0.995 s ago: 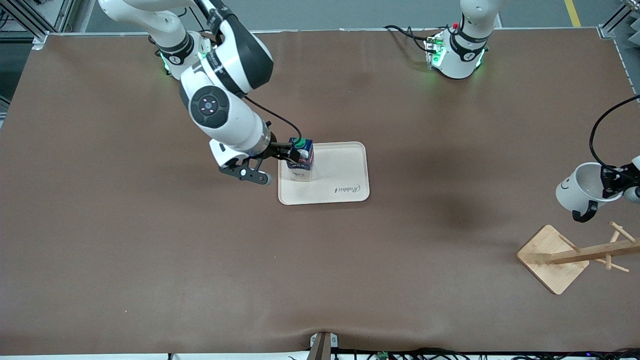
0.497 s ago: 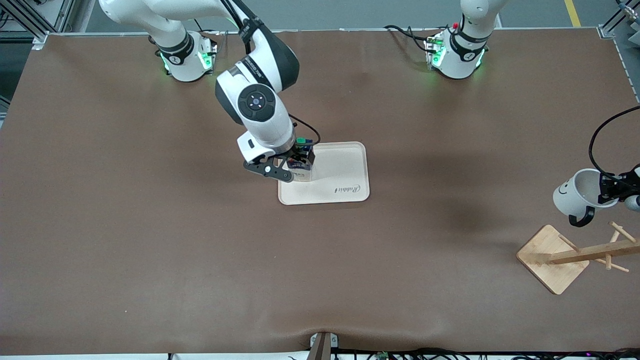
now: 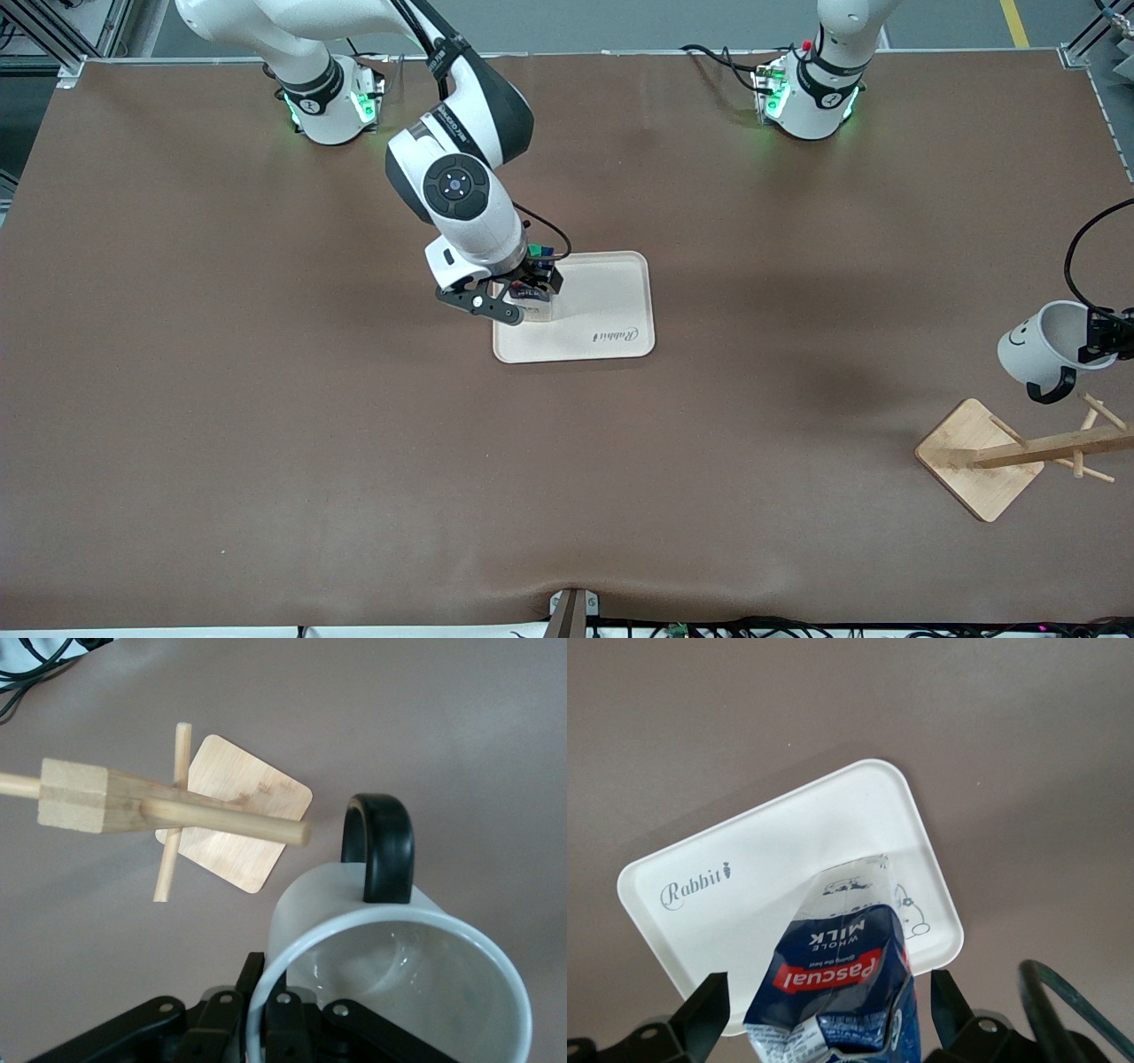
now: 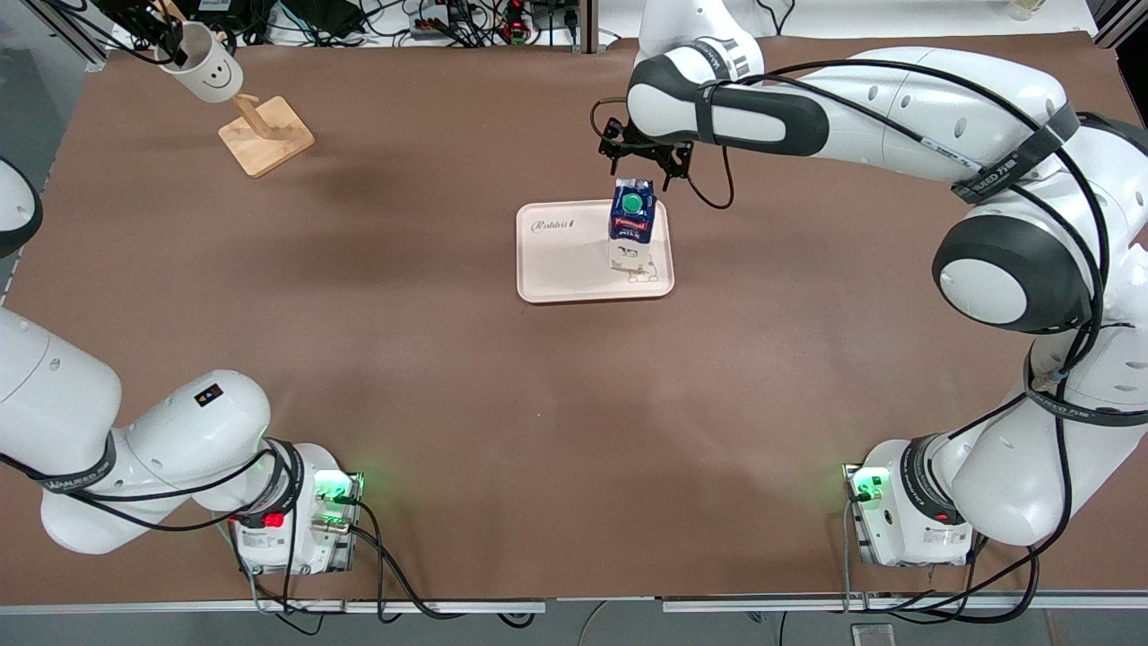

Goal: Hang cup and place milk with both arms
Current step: 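Grasp the milk carton with the right gripper while the left gripper aligns the mug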

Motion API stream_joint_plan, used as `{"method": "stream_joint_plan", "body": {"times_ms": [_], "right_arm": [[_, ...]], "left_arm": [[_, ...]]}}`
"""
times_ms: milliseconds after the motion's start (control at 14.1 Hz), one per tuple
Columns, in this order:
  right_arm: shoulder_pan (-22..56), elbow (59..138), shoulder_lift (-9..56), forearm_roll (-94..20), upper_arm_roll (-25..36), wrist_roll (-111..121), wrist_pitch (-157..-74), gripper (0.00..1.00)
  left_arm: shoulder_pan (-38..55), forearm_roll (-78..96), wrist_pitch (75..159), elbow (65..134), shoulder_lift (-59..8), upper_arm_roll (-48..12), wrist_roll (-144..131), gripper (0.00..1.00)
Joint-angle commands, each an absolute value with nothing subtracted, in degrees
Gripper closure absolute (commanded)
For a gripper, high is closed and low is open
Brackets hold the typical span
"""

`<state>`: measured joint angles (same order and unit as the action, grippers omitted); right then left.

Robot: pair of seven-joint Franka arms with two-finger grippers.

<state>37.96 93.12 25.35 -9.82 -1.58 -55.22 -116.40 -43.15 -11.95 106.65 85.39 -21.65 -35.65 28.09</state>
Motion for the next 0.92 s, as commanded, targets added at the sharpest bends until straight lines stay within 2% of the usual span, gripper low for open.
{"method": "stream_joint_plan", "body": {"times_ms": [0,213,284,355,426,569,853], "right_arm": [[38.7,93.0,25.8,-10.9,-1.4,-56.2,-116.6,0.00],[39.3,93.1,26.5,-11.0,-1.4,-56.2,-116.0,0.00],[39.4,93.3,26.5,-11.0,-1.4,-56.7,-115.8,0.06],[39.7,93.4,26.5,-11.0,-1.4,-57.8,-115.3,0.28],[39.9,93.4,26.6,-11.0,-1.4,-58.5,-114.9,0.43],[39.2,92.9,26.5,-11.0,-1.5,-58.0,-112.0,1.00],[36.0,86.6,25.8,-11.1,-1.1,-58.1,-101.4,1.00]], "left_arm": [[-44.0,-10.9,106.1,82.9,-22.6,-36.2,30.6,1.00],[-44.2,-11.1,106.1,81.7,-22.8,-35.9,32.9,1.00],[-44.2,-11.1,106.1,81.7,-22.8,-35.2,32.9,1.00],[-44.1,-11.1,106.2,81.6,-22.9,-35.0,32.9,1.00],[-44.1,-11.1,106.2,81.6,-23.4,-35.0,32.8,1.00],[-44.2,-11.1,107.7,81.6,-23.9,-34.9,33.7,1.00],[-44.1,-11.1,109.8,80.1,-25.4,-33.8,35.2,1.00]]}}
